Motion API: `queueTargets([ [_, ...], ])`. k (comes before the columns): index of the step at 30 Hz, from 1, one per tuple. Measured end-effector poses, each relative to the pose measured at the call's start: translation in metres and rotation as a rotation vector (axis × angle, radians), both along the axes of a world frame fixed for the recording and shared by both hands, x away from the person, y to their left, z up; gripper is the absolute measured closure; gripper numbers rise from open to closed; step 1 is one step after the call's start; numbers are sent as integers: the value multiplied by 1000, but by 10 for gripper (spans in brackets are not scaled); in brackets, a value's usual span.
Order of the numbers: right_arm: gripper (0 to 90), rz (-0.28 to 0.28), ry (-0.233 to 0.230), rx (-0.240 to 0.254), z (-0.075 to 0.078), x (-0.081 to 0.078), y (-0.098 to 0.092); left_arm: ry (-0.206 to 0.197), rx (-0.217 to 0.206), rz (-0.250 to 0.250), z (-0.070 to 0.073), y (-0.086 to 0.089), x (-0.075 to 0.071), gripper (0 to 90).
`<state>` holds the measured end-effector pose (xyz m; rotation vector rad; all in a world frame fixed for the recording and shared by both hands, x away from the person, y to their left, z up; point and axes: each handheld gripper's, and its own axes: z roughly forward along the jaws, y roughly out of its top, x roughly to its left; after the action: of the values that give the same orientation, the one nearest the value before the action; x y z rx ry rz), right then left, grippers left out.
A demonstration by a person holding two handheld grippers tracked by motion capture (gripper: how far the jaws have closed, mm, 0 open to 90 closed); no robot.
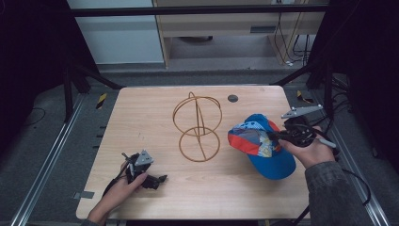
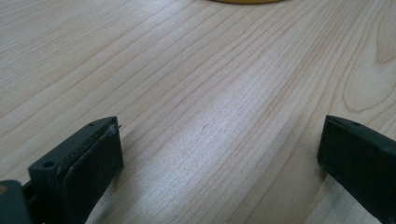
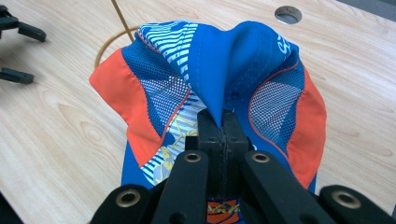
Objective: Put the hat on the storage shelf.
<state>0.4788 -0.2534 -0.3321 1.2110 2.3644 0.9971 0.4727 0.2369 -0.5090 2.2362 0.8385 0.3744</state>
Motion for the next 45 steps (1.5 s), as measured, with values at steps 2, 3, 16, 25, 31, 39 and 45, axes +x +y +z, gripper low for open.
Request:
queueTargets([
  [2,900,5,-4,-11,4,-1,1,0,0,0,0,0,0,0],
  [3,900,7,-7,-17,7,-1,2,0,1,1,0,0,0,0],
  [16,900,12,-32,-9,15,0,4,-1,0,3,0,0,0,0],
  [25,900,11,-59,-3,36,-1,2,-2,-5,6,0,0,0,0],
  [31,900,20,-88,-4,54,-6,3,-4,-2,4,0,0,0,0],
  [39,900,21,-133,16,78,-13,0,-4,-7,6,0,0,0,0],
  [45,900,34,-158,17,92,-14,3,-3,-2,4,0,0,0,0],
])
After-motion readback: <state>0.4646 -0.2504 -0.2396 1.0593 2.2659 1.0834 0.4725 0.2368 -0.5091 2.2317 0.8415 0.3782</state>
